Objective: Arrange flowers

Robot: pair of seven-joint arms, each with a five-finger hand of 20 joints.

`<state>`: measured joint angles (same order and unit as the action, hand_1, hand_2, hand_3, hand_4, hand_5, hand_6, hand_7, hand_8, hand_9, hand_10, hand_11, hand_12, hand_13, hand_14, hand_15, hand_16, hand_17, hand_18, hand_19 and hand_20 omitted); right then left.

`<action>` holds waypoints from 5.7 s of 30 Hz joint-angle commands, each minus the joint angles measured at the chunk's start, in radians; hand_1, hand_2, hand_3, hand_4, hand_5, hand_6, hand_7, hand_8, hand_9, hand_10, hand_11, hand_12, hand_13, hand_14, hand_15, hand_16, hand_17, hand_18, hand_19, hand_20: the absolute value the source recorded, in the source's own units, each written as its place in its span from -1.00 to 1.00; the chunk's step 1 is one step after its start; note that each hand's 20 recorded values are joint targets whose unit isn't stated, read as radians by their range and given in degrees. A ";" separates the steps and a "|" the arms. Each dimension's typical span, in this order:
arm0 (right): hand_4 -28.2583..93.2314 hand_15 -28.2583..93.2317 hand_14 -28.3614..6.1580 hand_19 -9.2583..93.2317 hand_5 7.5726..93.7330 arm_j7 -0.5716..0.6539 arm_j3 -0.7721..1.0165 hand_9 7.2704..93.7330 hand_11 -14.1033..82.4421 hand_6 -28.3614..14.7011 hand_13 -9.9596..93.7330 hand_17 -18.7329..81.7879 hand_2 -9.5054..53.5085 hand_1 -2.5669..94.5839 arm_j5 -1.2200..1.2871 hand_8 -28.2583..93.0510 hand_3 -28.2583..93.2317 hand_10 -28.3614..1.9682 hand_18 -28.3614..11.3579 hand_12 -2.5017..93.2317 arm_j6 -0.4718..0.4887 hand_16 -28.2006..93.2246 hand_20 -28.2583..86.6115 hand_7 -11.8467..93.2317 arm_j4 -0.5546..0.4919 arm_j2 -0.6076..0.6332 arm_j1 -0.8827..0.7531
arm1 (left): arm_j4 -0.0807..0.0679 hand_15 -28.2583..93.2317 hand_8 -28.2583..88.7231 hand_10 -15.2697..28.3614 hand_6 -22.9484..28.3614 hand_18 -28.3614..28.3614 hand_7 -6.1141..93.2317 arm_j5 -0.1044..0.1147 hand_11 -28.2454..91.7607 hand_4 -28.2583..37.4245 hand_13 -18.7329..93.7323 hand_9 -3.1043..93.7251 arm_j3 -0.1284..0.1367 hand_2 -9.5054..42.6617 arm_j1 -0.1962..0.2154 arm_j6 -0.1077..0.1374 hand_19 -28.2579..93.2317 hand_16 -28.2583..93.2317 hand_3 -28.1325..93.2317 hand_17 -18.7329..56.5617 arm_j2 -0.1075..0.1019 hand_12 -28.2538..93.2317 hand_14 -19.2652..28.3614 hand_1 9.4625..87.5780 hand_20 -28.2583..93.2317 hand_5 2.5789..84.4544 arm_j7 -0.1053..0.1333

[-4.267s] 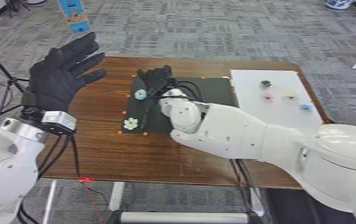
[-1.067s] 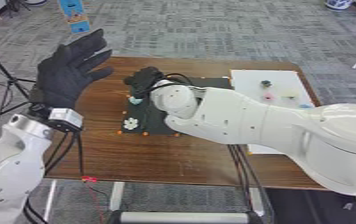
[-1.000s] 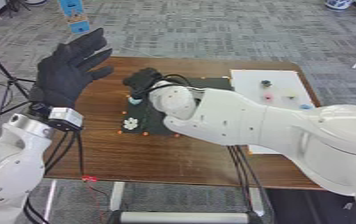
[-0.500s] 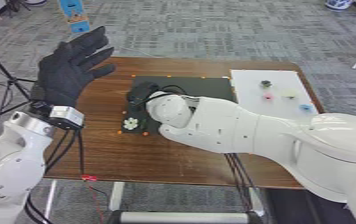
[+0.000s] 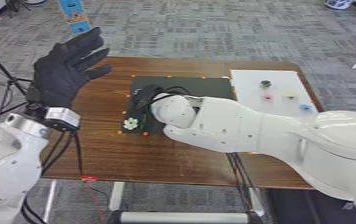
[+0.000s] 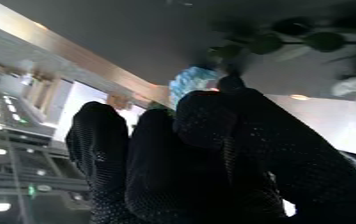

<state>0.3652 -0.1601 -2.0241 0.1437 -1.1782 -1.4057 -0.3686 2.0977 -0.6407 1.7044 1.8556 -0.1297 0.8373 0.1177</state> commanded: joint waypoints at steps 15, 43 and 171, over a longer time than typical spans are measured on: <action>-0.54 0.92 0.13 1.00 -0.30 0.017 0.093 0.62 0.61 0.46 0.68 0.25 -0.10 -0.47 0.034 -0.76 1.00 0.13 -0.85 -0.12 -0.212 0.07 0.79 -0.47 0.074 0.035 0.016 | 0.008 -0.36 -0.64 0.15 0.02 0.90 -0.61 0.000 -0.36 -1.00 -0.37 -0.52 -0.007 -0.84 0.008 0.008 0.14 -0.43 0.58 -0.84 0.009 -0.25 0.36 -0.73 -0.45 -0.39 0.016; -0.52 0.95 0.15 1.00 -0.58 0.017 0.083 0.57 0.59 0.50 0.67 0.23 -0.15 -0.40 0.042 -0.77 1.00 0.12 -0.84 -0.08 -0.036 0.05 0.80 -0.45 0.138 -0.048 -0.026 | -0.017 -0.36 -0.64 0.15 0.02 0.90 -0.61 0.004 -0.36 -1.00 -0.37 -0.52 -0.053 -0.83 -0.053 -0.019 0.14 -0.43 0.58 -0.84 0.008 -0.25 0.36 -0.73 -0.44 -0.39 0.004; -1.00 0.92 0.15 0.99 -0.20 0.420 0.703 -0.09 -0.31 0.23 0.44 0.03 -1.00 -0.34 -0.234 -0.74 0.84 0.06 -0.73 -0.53 -0.367 -0.02 0.53 -0.39 -0.230 0.802 -0.657 | 0.089 -0.35 -0.64 0.15 0.02 0.90 -0.61 0.002 -0.35 -1.00 -0.37 -0.52 0.128 -0.82 0.358 0.083 0.14 -0.43 0.58 -0.85 0.191 -0.25 0.36 -0.73 -0.44 -0.38 -0.067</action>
<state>0.6999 0.5236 -2.2477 -0.2862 -1.4256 -0.6445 -1.0134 2.1766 -0.6380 1.8191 2.1968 -0.0506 1.0221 0.0500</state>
